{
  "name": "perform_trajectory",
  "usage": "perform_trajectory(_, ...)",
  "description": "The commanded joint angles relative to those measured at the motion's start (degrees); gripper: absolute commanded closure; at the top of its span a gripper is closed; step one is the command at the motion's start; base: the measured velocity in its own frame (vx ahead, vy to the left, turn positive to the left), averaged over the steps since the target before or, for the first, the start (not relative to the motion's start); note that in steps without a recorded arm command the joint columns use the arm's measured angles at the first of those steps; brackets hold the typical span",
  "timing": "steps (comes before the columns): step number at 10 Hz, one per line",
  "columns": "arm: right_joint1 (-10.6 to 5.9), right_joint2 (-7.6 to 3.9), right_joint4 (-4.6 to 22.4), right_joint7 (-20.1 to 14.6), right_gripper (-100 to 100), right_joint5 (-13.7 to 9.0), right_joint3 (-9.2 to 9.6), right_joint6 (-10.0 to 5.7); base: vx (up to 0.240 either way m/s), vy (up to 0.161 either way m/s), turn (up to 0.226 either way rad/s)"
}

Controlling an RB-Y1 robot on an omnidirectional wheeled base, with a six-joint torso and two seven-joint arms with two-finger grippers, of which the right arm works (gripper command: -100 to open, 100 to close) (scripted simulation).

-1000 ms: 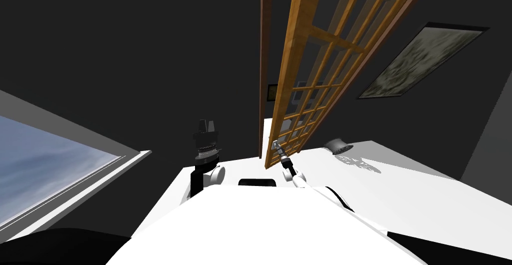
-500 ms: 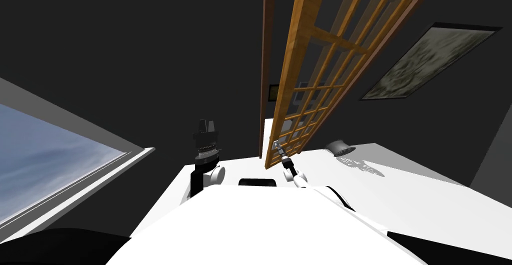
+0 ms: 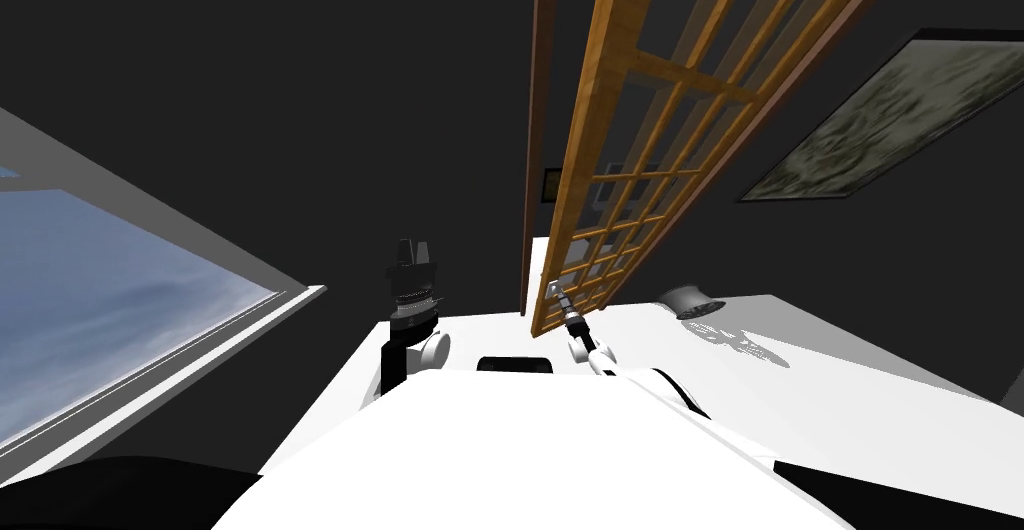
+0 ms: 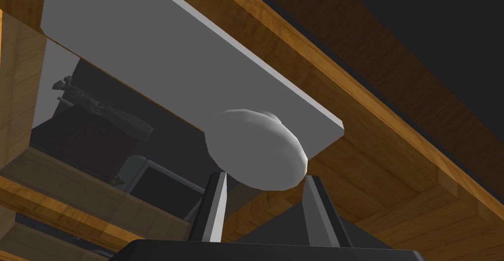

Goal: Pull the door open

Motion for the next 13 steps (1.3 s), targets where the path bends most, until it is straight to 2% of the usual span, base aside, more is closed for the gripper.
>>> perform_trajectory(1, 1.30, 0.79, -1.5, -2.9, 100, -0.3, 0.97, 0.76, -0.054, -0.038, 0.125)
perform_trajectory(2, 1.30, 0.79, -1.5, -3.5, 100, -0.3, 0.97, 0.76, -0.035, -0.038, 0.044)
perform_trajectory(3, 1.51, 0.65, -1.7, -5.5, 100, -0.9, 1.10, 0.86, -0.034, -0.026, 0.105)
perform_trajectory(4, 1.51, 0.65, -1.7, -5.5, 100, -0.9, 1.10, 0.86, -0.025, -0.017, 0.079)
perform_trajectory(6, 1.93, 0.38, -2.2, -9.3, 100, -2.2, 1.37, 1.07, -0.030, -0.035, 0.144)
perform_trajectory(7, 1.93, 0.38, -2.2, -9.7, 100, -2.2, 1.37, 1.07, -0.036, -0.034, 0.059)
perform_trajectory(8, 2.19, 0.21, -2.4, -12.0, 100, -2.9, 1.53, 1.20, -0.047, -0.036, 0.110)
perform_trajectory(10, 2.45, 0.04, -2.7, -14.3, 100, -3.6, 1.69, 1.33, -0.054, -0.045, 0.121)
perform_trajectory(12, 2.71, -0.12, -4.2, -16.6, 100, -4.4, 1.86, 1.46, -0.048, -0.026, 0.079)
perform_trajectory(13, 2.99, -0.31, -3.2, -18.7, 100, -5.2, 2.03, 1.59, -0.045, -0.037, 0.128)
